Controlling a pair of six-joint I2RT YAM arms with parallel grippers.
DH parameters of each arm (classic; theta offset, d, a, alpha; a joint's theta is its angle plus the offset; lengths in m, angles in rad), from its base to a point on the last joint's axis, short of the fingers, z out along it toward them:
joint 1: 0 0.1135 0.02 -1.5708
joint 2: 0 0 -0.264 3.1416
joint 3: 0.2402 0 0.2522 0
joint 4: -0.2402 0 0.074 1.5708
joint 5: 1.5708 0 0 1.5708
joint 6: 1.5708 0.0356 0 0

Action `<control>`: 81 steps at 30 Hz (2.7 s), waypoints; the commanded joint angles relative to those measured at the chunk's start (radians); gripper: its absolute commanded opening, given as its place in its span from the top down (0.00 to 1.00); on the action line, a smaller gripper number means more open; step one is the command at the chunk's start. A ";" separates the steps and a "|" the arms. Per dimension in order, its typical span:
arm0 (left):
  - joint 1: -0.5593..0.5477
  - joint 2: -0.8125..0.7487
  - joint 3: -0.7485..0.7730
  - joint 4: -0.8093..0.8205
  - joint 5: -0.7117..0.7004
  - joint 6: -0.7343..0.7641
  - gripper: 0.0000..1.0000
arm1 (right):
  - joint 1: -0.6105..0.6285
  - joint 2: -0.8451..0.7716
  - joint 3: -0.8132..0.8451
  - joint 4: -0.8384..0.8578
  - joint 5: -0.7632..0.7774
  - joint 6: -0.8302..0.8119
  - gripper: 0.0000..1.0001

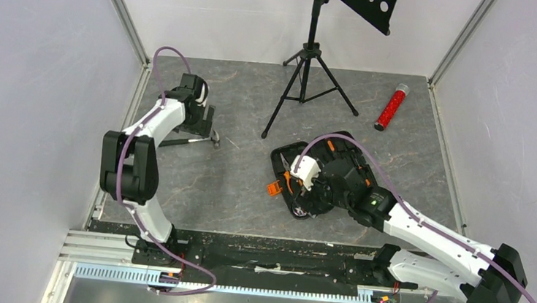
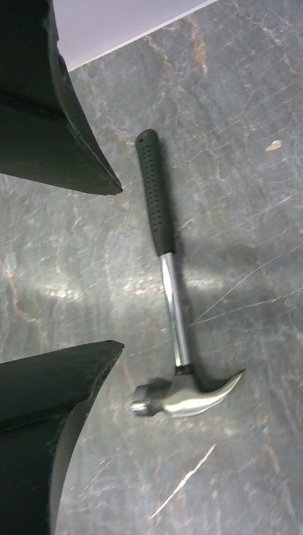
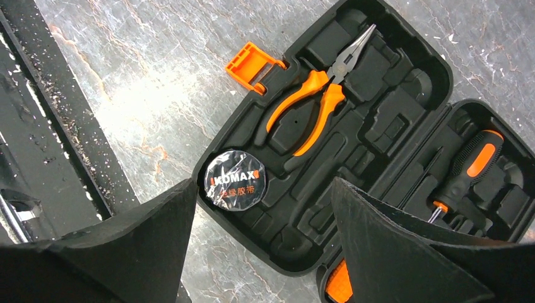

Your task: Pack the tool kit

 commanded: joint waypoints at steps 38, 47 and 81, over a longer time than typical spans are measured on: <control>0.035 -0.107 -0.444 0.048 0.542 -0.477 0.48 | -0.004 -0.095 -0.053 0.099 -0.004 0.094 0.19; -0.246 -0.165 -0.391 -0.020 0.216 -0.441 0.37 | -0.004 -0.097 -0.070 0.105 0.004 0.121 0.18; -0.443 -0.275 -0.656 0.576 0.344 -1.173 0.50 | 0.094 0.227 0.014 0.214 0.038 0.333 0.26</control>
